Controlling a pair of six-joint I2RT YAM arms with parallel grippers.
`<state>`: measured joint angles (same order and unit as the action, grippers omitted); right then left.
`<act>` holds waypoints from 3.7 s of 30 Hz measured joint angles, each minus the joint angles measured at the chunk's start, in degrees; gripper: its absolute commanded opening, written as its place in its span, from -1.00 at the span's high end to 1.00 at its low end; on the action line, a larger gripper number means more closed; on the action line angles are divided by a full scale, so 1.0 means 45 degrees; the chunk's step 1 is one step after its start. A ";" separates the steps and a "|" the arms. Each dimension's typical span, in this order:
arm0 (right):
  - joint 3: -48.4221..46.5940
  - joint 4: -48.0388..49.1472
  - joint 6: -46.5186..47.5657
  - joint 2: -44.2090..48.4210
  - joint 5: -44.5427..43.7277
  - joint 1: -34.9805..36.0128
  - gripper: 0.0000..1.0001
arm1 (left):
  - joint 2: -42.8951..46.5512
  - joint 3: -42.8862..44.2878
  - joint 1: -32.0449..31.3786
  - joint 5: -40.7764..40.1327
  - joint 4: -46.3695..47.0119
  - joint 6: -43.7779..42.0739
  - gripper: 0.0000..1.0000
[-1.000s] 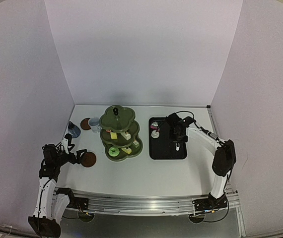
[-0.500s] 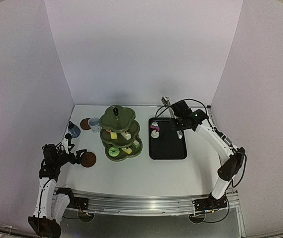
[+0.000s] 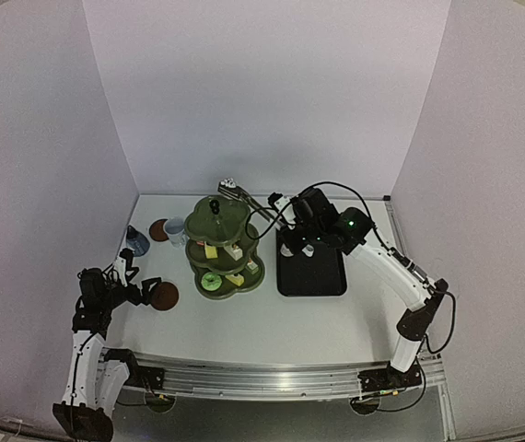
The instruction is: Serve the afternoon tea
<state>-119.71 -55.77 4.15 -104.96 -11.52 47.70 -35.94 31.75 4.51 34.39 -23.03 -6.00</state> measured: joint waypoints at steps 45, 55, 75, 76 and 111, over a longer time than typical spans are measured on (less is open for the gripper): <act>-0.0968 -0.0257 0.0203 -0.1292 -0.0210 0.0351 0.48 | 0.0146 0.0000 0.0000 0.0000 -0.0010 -0.0029 -0.99; -0.0964 0.0231 -0.0753 -0.0059 -0.0651 0.0351 0.44 | 0.0136 0.0000 0.0000 0.0005 -0.0006 -0.0029 -0.99; 0.6505 0.0869 -0.3230 0.2948 -0.1379 -0.1929 0.40 | 0.0117 0.0000 0.0000 0.0029 -0.0010 -0.0029 -0.99; 0.6795 0.0864 -0.3279 0.2885 -0.1362 -0.1914 0.40 | 0.0117 0.0000 0.0000 0.0029 -0.0010 -0.0027 -0.99; 0.8246 0.1577 -0.2819 -0.0334 -0.0478 -0.1961 0.35 | 0.0117 0.0000 0.0000 0.0027 -0.0010 -0.0041 -0.99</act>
<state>-82.61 -48.67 -8.54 -106.47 -13.67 38.87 -35.42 31.75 4.51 34.51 -23.07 -6.18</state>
